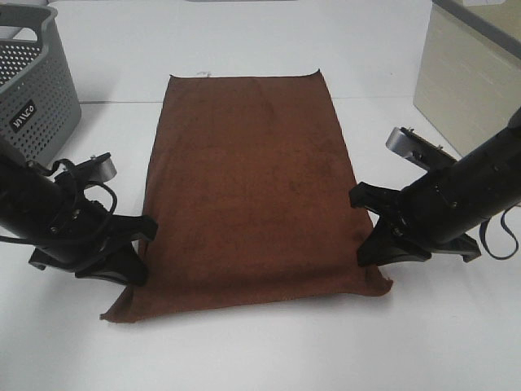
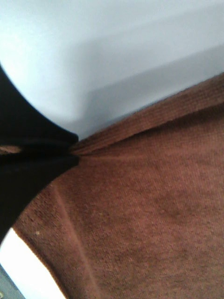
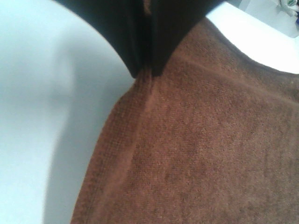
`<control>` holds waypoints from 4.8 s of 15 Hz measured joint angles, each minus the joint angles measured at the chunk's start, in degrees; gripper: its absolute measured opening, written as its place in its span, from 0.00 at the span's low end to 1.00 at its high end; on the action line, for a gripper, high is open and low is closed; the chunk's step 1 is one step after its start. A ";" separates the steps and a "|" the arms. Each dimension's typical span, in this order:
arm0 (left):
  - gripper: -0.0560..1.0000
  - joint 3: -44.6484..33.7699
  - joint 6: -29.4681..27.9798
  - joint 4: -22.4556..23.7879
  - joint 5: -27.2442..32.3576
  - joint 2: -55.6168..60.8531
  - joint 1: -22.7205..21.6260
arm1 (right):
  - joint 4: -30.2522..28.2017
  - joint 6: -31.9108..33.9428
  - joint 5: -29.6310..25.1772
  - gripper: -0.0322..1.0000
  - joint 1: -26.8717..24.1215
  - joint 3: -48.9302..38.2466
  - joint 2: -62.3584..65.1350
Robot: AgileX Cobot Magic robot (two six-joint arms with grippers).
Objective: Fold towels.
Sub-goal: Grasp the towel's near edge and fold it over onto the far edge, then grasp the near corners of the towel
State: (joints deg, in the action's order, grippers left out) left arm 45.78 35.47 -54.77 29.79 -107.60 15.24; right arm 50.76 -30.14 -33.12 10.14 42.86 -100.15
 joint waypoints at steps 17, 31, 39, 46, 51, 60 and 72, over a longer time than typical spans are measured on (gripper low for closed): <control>0.06 -3.78 -3.27 -2.12 1.03 17.53 0.17 | -2.35 1.78 -7.45 0.03 0.00 -0.34 11.46; 0.06 45.55 -6.19 2.41 -6.02 -15.99 -2.58 | -19.25 17.59 -8.71 0.03 0.00 59.01 -25.15; 0.06 60.73 2.01 2.41 -19.54 -31.23 -2.58 | -26.13 17.59 0.86 0.03 -0.06 72.94 -37.99; 0.66 66.35 2.98 3.38 -19.42 -36.55 -2.46 | -27.04 17.59 5.84 0.59 -0.06 72.94 -40.79; 0.91 66.35 2.12 12.89 -13.01 -33.98 -2.86 | -30.77 17.59 -3.72 0.84 -0.06 73.05 -37.01; 0.92 66.52 -17.13 18.91 2.81 -32.77 -6.93 | -31.23 21.08 -14.44 0.84 -0.06 73.05 -32.89; 0.92 66.52 -25.50 20.91 25.10 -32.72 -10.54 | -28.13 22.57 -36.04 0.84 -4.64 72.99 -32.77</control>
State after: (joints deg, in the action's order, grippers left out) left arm 112.30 9.97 -33.86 54.89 -140.32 4.70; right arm 22.63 -7.56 -69.16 5.50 115.85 -132.93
